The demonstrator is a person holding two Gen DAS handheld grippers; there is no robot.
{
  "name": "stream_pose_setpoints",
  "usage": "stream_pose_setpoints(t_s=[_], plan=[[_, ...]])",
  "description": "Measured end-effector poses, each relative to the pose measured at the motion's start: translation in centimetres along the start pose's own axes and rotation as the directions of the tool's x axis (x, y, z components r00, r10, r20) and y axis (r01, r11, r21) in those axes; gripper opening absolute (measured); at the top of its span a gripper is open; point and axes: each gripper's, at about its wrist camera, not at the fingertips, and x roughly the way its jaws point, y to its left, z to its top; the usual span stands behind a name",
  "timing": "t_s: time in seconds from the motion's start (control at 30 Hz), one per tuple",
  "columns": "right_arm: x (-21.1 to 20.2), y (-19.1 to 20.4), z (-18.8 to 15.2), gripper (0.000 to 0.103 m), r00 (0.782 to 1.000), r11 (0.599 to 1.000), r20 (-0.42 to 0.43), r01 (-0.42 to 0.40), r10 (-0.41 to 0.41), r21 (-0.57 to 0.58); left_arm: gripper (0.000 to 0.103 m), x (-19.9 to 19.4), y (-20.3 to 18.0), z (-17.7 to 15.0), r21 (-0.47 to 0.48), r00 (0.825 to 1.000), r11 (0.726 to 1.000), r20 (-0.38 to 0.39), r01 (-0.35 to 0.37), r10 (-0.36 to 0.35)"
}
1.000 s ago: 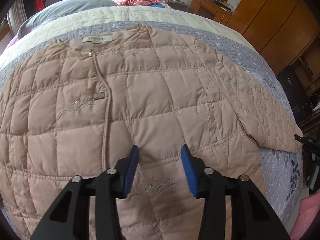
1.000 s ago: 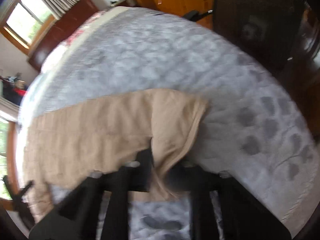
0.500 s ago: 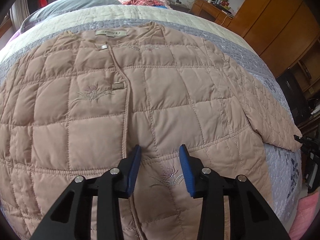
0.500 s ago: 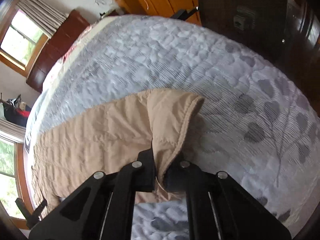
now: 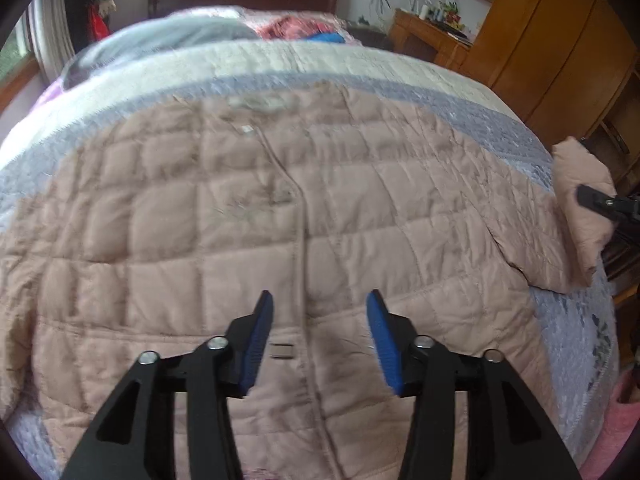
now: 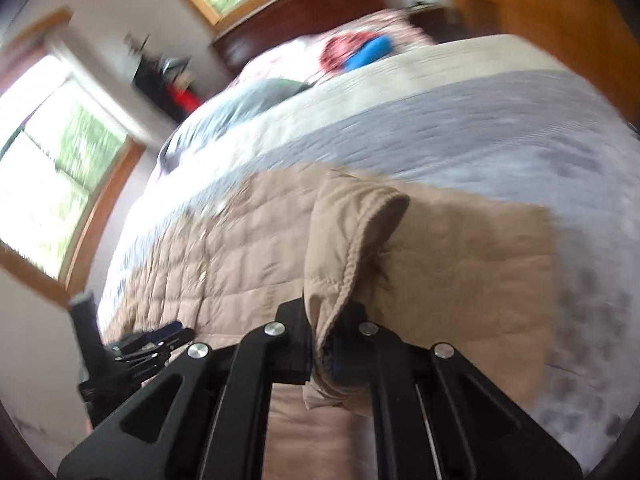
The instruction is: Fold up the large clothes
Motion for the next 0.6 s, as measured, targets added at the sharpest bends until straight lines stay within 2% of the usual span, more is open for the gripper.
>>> stream_pose_setpoints(t_s=[0.1, 0.27, 0.33, 0.4, 0.43, 0.47, 0.53, 0.6], plan=[[4.8, 3.6, 0.3, 0.005, 0.998, 0.999, -0.065, 0.014, -0.018, -0.052, 0.055, -0.9, 1.1, 0.2, 0.011, 0.998, 0.999, 0.045, -0.034, 0.034], [9.9, 4.6, -0.8, 0.006, 0.989, 0.994, -0.129, 0.067, -0.078, -0.092, 0.055, 0.1, 3.5, 0.5, -0.023, 0.999, 0.999, 0.019, -0.047, 0.047], [11.3, 5.0, -1.3, 0.013, 0.984, 0.994, -0.167, 0.044, -0.06, -0.096, 0.055, 0.6, 3.9, 0.4, -0.036, 0.999, 0.998, 0.008, -0.043, 0.043], [11.0, 5.1, -1.8, 0.026, 0.981, 0.995, -0.191, -0.032, 0.014, -0.09, 0.055, 0.9, 4.0, 0.5, -0.056, 1.0, 0.998, 0.0, -0.008, 0.008], [10.9, 4.8, -1.7, 0.04, 0.978, 0.994, -0.198, -0.084, 0.067, -0.077, 0.055, 1.0, 4.0, 0.5, -0.059, 1.0, 0.998, 0.0, 0.007, -0.007], [10.3, 4.7, -1.7, 0.047, 0.972, 0.988, -0.196, -0.147, 0.134, -0.056, 0.055, 1.0, 3.7, 0.5, -0.06, 1.0, 0.998, 0.001, 0.029, -0.029], [8.7, 4.1, -1.7, 0.047, 0.97, 0.981, -0.165, -0.187, 0.177, -0.044, 0.061, 1.1, 3.1, 0.6, -0.06, 0.998, 0.996, -0.001, 0.064, -0.064], [6.0, 3.0, -1.6, 0.047, 0.982, 0.986, -0.111, -0.157, 0.151, -0.051, 0.063, 1.4, 2.2, 0.9, -0.069, 0.993, 0.991, -0.007, 0.113, -0.114]])
